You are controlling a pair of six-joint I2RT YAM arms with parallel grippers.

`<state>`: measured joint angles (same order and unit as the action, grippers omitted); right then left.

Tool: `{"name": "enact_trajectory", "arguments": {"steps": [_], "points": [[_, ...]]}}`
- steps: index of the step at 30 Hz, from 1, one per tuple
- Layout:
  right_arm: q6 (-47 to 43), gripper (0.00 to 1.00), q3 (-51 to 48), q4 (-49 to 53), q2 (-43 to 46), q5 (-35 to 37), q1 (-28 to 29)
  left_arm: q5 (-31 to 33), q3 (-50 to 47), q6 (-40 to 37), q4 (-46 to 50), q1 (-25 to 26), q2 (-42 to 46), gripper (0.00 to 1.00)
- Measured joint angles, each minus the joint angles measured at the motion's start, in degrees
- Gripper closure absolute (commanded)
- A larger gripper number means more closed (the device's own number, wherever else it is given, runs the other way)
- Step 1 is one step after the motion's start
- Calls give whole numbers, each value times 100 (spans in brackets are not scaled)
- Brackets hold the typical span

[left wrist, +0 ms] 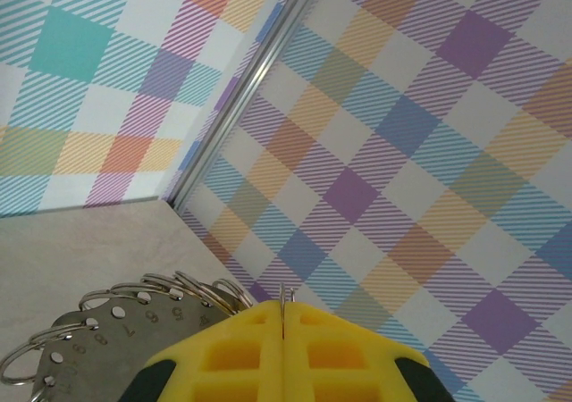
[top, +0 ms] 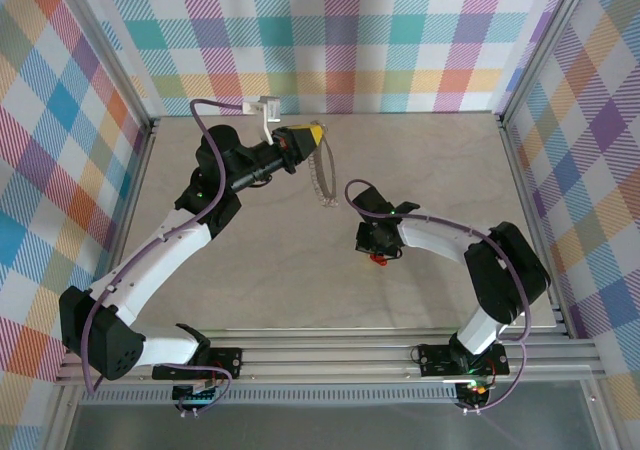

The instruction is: Put the keys on the keyring

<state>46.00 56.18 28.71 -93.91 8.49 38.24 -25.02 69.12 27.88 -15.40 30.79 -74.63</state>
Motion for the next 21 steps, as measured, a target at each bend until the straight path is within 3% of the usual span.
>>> {"name": "enact_trajectory", "arguments": {"steps": [6,21], "points": [[-592,71,-26,-109,0,-15,63,-2,0,0,0,24,0,100],[-2140,71,-144,-223,-22,160,236,0,0,0,0,28,0,100]]}}
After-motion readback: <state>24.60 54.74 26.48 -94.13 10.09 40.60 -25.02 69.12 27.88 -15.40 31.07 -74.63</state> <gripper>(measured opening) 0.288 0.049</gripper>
